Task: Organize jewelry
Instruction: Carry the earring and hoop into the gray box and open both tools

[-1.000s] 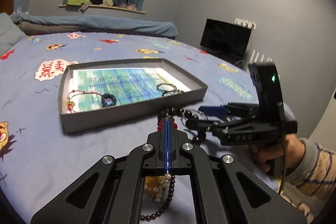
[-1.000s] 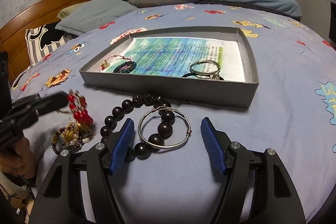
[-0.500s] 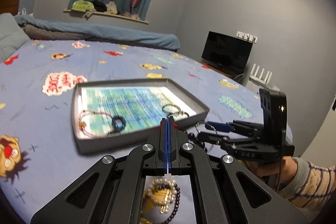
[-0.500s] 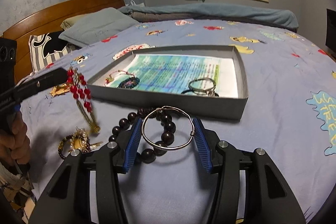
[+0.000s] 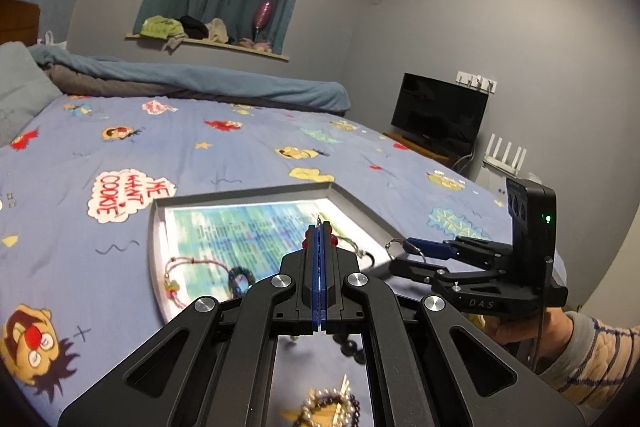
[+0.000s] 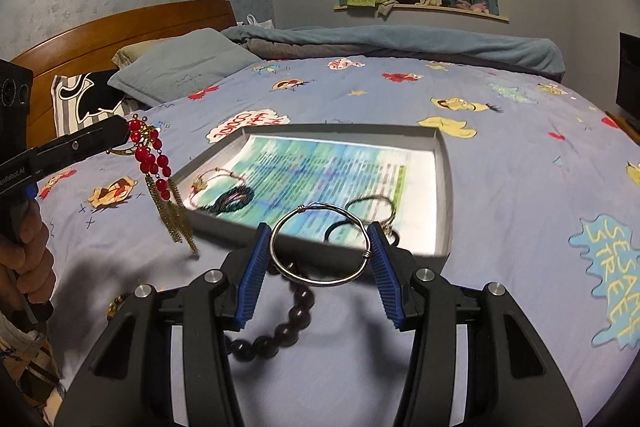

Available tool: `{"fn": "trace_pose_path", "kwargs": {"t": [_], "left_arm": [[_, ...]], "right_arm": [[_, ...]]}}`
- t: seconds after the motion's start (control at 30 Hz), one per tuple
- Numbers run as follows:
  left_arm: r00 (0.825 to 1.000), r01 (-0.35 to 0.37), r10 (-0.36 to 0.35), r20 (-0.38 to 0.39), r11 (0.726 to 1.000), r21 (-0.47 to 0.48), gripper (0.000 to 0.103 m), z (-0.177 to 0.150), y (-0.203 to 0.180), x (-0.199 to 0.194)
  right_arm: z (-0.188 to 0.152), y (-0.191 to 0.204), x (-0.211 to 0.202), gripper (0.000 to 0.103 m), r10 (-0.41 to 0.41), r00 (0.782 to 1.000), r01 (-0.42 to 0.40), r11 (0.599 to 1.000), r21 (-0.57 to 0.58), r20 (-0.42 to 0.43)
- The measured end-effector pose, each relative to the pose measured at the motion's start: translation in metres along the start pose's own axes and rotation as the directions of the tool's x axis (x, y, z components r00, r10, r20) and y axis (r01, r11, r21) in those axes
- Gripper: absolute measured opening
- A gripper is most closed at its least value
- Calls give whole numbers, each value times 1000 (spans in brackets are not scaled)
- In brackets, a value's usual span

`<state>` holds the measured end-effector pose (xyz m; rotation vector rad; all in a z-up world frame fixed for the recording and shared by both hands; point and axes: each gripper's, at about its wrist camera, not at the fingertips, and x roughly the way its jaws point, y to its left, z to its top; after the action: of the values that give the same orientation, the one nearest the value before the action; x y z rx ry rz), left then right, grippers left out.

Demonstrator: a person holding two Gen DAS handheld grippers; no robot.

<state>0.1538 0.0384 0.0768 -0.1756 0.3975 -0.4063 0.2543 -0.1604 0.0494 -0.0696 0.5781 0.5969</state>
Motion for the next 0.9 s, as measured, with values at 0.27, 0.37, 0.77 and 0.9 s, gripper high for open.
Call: {"fn": "trace_pose_path", "kwargs": {"t": [0.27,0.37,0.77,0.9], "left_arm": [[1000,-7,7,23,1000,-5,1,26,9,14],[999,-6,7,32,1000,-14,1,35,13,19],[999,-17,15,-29,998,-55,1,21,23,61],[996,-46,41,-74,997,-63,1,8,30,73]], "right_arm": [[19,-3,11,49,-5,1000,5,1000,-12,6],[25,-2,16,49,-4,1000,4,1000,-19,6],[40,1,60,49,24,998,-24,1000,-12,-52],[39,1,74,49,36,996,-36,999,-2,-78]]}}
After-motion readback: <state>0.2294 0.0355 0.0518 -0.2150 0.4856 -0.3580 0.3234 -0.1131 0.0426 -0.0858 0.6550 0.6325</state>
